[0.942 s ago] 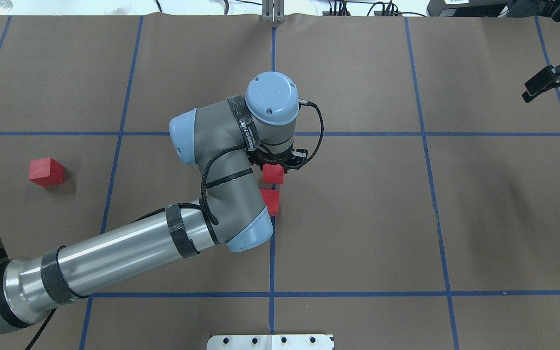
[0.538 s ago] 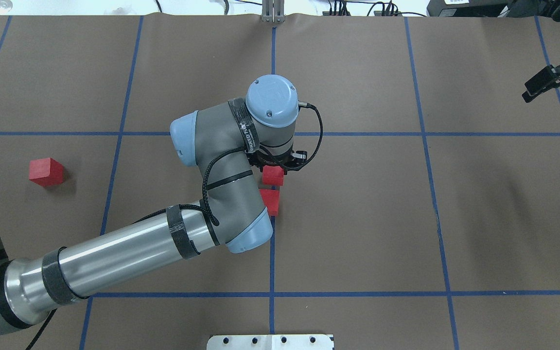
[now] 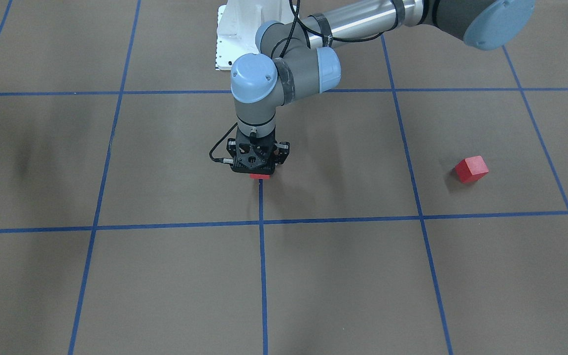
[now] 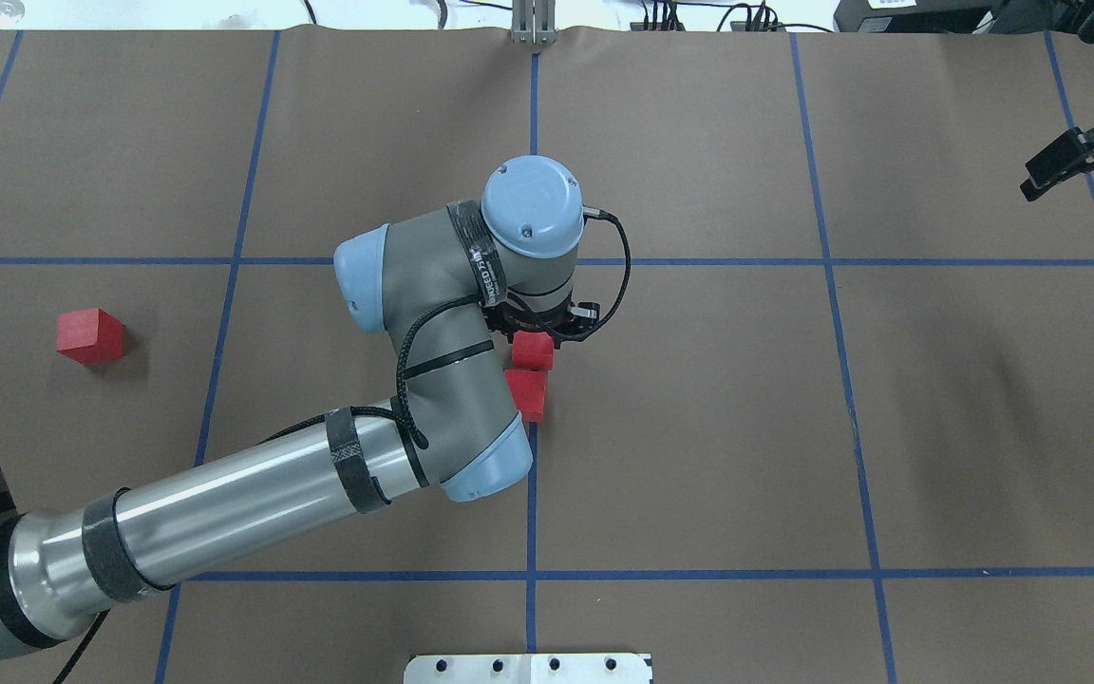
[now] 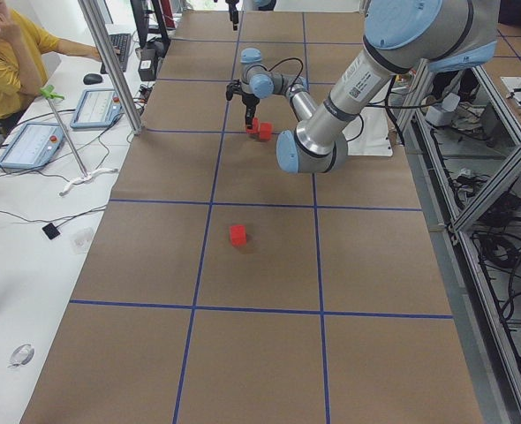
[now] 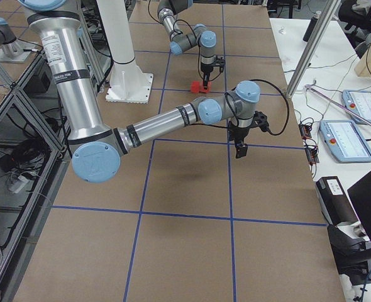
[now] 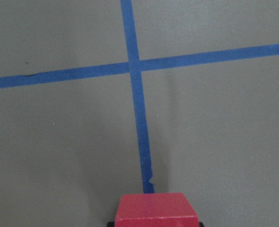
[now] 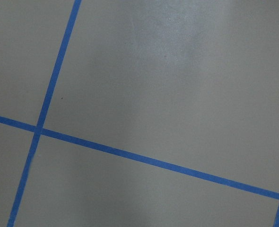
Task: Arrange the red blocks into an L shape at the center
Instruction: 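Lower the cube against the center cube's far side and adjust alignment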
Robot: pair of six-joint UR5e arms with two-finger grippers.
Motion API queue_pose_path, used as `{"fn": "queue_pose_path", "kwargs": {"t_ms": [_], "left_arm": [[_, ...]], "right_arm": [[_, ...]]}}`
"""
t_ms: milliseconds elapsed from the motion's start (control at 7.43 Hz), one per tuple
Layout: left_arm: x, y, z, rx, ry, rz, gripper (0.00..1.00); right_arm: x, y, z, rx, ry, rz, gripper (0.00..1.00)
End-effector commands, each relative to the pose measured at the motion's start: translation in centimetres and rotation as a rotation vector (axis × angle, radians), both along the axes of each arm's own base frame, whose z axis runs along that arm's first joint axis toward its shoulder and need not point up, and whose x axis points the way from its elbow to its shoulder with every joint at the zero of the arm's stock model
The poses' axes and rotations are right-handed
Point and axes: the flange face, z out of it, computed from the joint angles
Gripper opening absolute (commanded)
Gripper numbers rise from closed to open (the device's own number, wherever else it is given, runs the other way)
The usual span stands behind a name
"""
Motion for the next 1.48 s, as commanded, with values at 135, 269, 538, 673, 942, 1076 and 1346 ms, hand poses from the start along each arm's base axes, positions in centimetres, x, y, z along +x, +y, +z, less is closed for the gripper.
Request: {"fn": "queue_pose_path", "kwargs": {"t_ms": [135,269,538,673,942,1076,1346], "left_arm": [[0.16,0.22,0.22,-0.010,-0.002,-0.005,0.00],[0.31,0.41,0.22,-0.010,-0.002,-0.002,0.00],[0.44,0.76,0.96,-0.017,-0.007,-0.002,0.00],[0.44,0.76,1.08,-0.018,-0.008,-0.002,0.00],[0.51,0.86,1.09,-0.018,-0.008,0.000,0.00],[0.51,0.86,1.09,-0.018,-0.008,0.000,0.00],[0.58,0.95,1.04,-0.016,-0.005,0.002,0.00]], "right_arm": [[0.06,0.11,0.26,-0.003,0.004,0.001,1.00],[0.06,0.12,0.17,0.000,0.003,0.001,1.00],[0.06,0.12,0.17,0.000,0.003,0.001,1.00],[0.08,0.17,0.28,-0.003,0.004,0.001,1.00],[0.08,0.17,0.28,-0.003,0.004,0.001,1.00],[0.07,0.15,0.34,-0.003,0.004,0.001,1.00],[0.07,0.10,0.27,-0.002,0.005,0.000,1.00]]}}
